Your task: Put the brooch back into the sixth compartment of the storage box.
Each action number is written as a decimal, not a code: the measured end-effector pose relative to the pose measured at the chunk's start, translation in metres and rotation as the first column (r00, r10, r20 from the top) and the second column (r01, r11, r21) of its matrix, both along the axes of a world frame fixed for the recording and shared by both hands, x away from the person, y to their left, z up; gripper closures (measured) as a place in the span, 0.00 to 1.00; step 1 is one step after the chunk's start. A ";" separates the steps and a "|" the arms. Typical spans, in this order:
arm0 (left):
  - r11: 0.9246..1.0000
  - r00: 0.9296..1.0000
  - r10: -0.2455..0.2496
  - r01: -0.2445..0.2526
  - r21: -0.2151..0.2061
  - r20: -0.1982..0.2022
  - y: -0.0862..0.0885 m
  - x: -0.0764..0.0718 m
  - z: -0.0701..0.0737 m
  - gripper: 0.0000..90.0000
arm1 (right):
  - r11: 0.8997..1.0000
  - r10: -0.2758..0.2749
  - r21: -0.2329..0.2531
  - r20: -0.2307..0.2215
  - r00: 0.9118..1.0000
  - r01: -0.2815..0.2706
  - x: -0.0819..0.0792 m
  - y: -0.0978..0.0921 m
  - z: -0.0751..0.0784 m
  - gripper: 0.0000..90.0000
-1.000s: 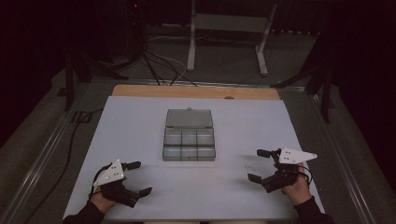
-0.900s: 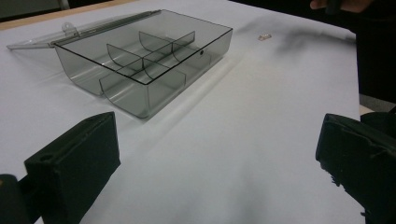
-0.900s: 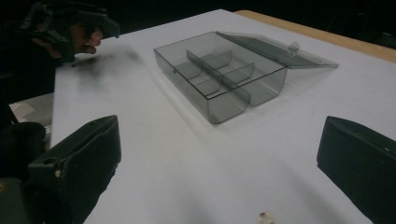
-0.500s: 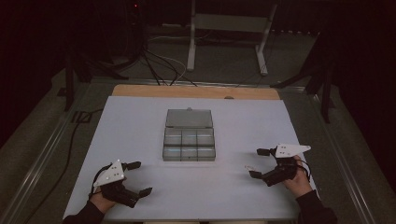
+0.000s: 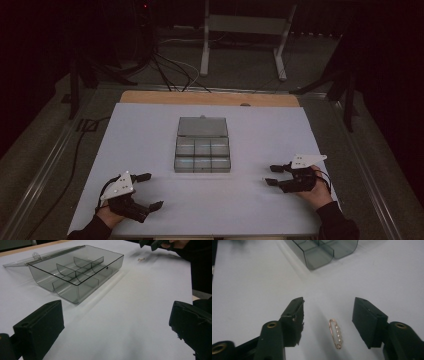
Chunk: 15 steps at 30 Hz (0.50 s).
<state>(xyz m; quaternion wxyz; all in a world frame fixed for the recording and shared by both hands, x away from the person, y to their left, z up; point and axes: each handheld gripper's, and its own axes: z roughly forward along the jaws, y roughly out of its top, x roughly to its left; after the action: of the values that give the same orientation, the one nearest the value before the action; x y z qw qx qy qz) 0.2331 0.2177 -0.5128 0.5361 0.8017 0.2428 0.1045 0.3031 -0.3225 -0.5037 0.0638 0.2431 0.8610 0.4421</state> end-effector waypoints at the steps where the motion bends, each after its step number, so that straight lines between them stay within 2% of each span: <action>1: 1.000 1.000 -0.001 0.001 0.001 -0.001 0.000 0.000 0.000 0.01 | 1.000 0.011 -0.029 0.008 1.000 -0.010 0.000 0.000 -0.001 0.55; 2: 1.000 1.000 -0.001 0.001 0.001 -0.001 0.000 0.000 0.000 0.01 | 0.999 0.012 -0.047 0.009 1.000 -0.012 0.001 0.000 -0.002 0.56; 4: 1.000 1.000 -0.001 0.001 0.000 -0.001 0.000 0.000 0.000 0.01 | 0.999 0.018 -0.052 0.007 1.000 -0.018 0.003 0.000 -0.004 0.60; 10: 1.000 1.000 -0.004 0.004 0.004 0.000 0.000 0.000 0.000 0.01 | 0.995 0.023 -0.093 -0.007 1.000 -0.024 0.007 0.001 -0.009 0.66; 15: 1.000 1.000 -0.006 0.006 0.010 0.001 0.000 0.000 0.000 0.01 | 0.992 0.023 -0.125 -0.039 0.999 -0.028 0.010 0.002 -0.015 0.72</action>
<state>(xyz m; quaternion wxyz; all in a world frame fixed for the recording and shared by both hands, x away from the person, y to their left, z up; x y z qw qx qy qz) 0.2328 0.2175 -0.5130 0.5326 0.8050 0.2397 0.1044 0.3130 -0.3209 -0.5190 0.0571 0.2360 0.8912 0.3831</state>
